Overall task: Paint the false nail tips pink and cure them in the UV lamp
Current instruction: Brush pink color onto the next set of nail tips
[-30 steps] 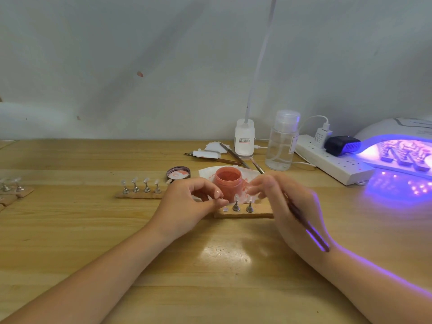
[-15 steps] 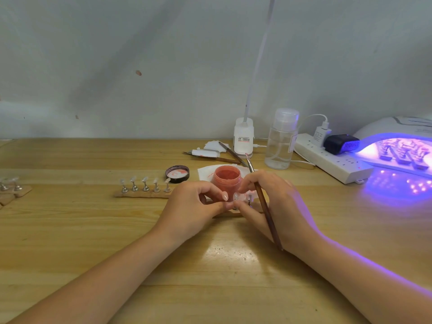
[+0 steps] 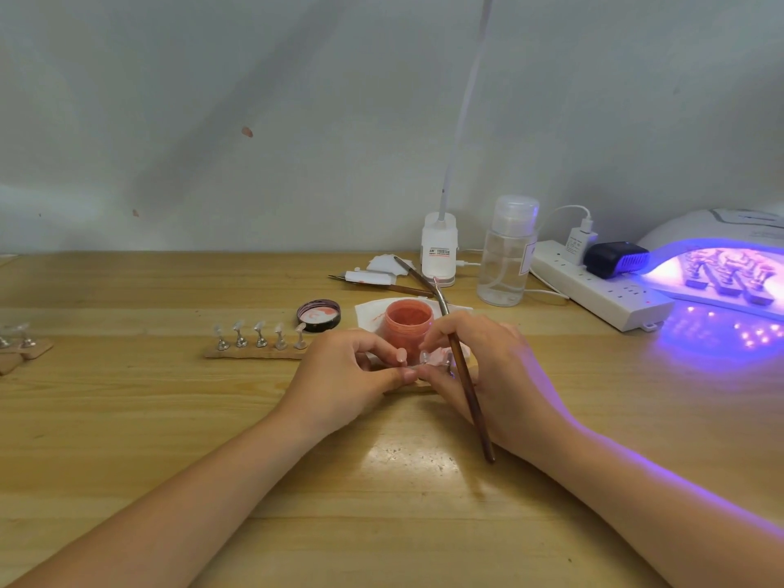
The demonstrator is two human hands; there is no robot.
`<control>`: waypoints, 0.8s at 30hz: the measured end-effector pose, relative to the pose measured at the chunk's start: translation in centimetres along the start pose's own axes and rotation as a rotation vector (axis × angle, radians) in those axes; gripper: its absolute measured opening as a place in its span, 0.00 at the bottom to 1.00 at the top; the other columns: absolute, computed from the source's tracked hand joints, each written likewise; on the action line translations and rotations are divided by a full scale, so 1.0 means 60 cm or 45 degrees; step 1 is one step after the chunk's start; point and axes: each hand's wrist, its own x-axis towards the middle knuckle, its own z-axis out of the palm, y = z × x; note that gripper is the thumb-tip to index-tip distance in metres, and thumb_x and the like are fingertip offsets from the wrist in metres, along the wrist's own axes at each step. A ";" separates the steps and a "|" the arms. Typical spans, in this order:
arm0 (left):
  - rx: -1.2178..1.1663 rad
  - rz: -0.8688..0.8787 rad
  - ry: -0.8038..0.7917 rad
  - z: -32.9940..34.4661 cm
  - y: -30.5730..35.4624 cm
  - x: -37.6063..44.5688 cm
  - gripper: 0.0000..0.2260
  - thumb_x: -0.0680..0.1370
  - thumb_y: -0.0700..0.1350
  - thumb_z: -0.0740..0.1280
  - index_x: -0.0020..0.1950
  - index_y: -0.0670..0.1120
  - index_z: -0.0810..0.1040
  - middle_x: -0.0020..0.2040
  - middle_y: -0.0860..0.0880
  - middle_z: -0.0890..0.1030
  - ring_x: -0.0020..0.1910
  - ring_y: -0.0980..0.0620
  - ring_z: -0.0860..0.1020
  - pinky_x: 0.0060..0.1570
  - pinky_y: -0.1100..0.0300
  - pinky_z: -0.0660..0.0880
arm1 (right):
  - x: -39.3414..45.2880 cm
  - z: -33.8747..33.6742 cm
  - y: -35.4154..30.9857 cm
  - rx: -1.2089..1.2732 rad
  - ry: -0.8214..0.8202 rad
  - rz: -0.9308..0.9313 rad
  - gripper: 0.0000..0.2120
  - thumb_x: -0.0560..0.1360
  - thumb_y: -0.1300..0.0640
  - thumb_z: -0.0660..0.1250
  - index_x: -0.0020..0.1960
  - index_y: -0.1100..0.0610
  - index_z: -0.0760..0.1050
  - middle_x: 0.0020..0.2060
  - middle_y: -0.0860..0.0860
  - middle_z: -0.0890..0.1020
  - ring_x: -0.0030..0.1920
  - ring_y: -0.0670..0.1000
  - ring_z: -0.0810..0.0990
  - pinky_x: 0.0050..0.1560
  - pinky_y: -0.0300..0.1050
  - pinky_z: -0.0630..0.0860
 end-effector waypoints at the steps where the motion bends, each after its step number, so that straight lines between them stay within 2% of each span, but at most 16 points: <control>1: 0.006 -0.006 -0.003 0.000 0.000 0.000 0.08 0.66 0.42 0.76 0.35 0.52 0.78 0.20 0.66 0.72 0.23 0.64 0.69 0.25 0.74 0.62 | 0.000 -0.001 0.000 0.000 -0.011 0.003 0.11 0.67 0.56 0.74 0.46 0.53 0.75 0.40 0.44 0.80 0.44 0.49 0.79 0.51 0.38 0.65; 6: 0.068 0.009 -0.011 0.000 0.000 -0.001 0.09 0.66 0.43 0.76 0.34 0.54 0.77 0.23 0.65 0.74 0.25 0.64 0.69 0.27 0.74 0.64 | -0.002 -0.006 -0.004 0.006 -0.018 -0.024 0.10 0.67 0.56 0.73 0.46 0.54 0.76 0.41 0.42 0.79 0.44 0.46 0.77 0.51 0.37 0.65; 9: 0.073 0.053 0.012 0.000 -0.002 -0.004 0.09 0.66 0.43 0.76 0.36 0.53 0.76 0.31 0.58 0.77 0.26 0.59 0.67 0.28 0.70 0.64 | -0.004 -0.007 -0.007 0.024 -0.013 -0.058 0.10 0.67 0.53 0.71 0.46 0.54 0.76 0.41 0.39 0.77 0.45 0.42 0.74 0.50 0.36 0.66; 11: 0.078 0.085 0.037 0.002 -0.003 -0.007 0.10 0.66 0.42 0.76 0.38 0.52 0.75 0.35 0.57 0.78 0.26 0.58 0.68 0.28 0.69 0.65 | -0.005 -0.008 -0.008 0.065 0.033 -0.053 0.10 0.66 0.54 0.71 0.46 0.54 0.76 0.41 0.40 0.77 0.45 0.42 0.74 0.50 0.37 0.67; 15: 0.142 0.134 0.118 0.002 -0.002 -0.014 0.16 0.65 0.43 0.77 0.38 0.53 0.69 0.32 0.56 0.73 0.27 0.60 0.70 0.29 0.72 0.66 | -0.005 -0.009 -0.010 0.175 0.191 -0.022 0.10 0.66 0.57 0.72 0.45 0.55 0.76 0.40 0.41 0.78 0.45 0.42 0.76 0.48 0.43 0.73; 18: 0.222 0.261 0.174 0.001 0.002 -0.018 0.19 0.64 0.47 0.76 0.37 0.56 0.65 0.33 0.57 0.68 0.29 0.59 0.68 0.31 0.71 0.65 | -0.006 -0.012 -0.012 0.278 0.251 0.026 0.12 0.66 0.57 0.72 0.47 0.49 0.73 0.41 0.39 0.78 0.45 0.42 0.77 0.49 0.46 0.75; 22: 0.279 0.470 0.148 -0.001 0.013 -0.023 0.14 0.65 0.61 0.70 0.38 0.56 0.68 0.35 0.58 0.70 0.33 0.56 0.67 0.32 0.64 0.67 | -0.009 -0.010 -0.022 0.347 0.287 0.027 0.13 0.67 0.55 0.73 0.46 0.46 0.70 0.41 0.39 0.78 0.44 0.40 0.77 0.49 0.38 0.73; 24: 0.300 0.508 0.140 -0.001 0.015 -0.023 0.13 0.67 0.61 0.71 0.40 0.57 0.70 0.36 0.60 0.71 0.35 0.58 0.68 0.34 0.64 0.68 | -0.010 -0.009 -0.029 0.371 0.268 0.009 0.12 0.68 0.52 0.70 0.47 0.45 0.70 0.41 0.39 0.78 0.45 0.40 0.77 0.48 0.34 0.72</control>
